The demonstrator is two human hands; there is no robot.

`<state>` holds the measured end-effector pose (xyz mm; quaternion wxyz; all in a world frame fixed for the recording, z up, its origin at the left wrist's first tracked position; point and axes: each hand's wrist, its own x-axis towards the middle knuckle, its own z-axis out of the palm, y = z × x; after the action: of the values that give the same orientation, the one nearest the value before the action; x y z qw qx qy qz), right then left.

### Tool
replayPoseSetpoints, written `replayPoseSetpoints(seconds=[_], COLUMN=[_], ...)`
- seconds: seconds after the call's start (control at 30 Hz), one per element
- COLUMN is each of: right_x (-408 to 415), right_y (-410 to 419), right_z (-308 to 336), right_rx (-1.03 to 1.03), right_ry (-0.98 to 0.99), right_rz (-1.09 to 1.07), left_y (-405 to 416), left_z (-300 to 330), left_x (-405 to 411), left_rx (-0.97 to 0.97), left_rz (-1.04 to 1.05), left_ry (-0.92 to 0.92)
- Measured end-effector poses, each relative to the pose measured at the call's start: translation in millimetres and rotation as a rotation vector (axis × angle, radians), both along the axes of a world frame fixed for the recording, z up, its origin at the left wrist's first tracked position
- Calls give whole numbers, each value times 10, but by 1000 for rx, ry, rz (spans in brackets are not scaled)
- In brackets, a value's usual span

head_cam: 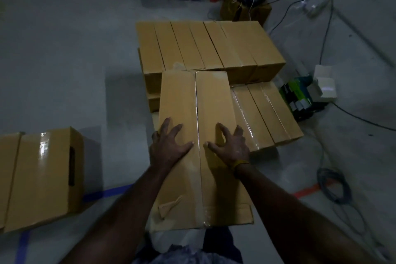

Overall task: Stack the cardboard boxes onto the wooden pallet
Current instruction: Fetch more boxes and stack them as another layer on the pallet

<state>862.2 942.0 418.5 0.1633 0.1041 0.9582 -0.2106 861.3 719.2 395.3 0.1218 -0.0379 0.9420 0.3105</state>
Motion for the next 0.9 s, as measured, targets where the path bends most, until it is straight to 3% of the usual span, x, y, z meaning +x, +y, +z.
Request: replayPoseSetpoints(seconds=[0.17, 0.4, 0.63, 0.9], right_x=[-778, -1549, -2145, -2829], right_y=[869, 1834, 2192, 2276], right_z=[-549, -1836, -3193, -4219], right_rx=[-121, -57, -44, -86], right_ry=[-124, -188, -188, -135], right_rz=[69, 114, 175, 167], left_y=[874, 1906, 2261, 2318], left_z=[-539, -1770, -3203, -4195], left_x=[-549, -1195, -1654, -2331], left_rx=[-29, -79, -136, -157], left_rz=[92, 167, 217, 224], left_ry=[-73, -165, -119, -16])
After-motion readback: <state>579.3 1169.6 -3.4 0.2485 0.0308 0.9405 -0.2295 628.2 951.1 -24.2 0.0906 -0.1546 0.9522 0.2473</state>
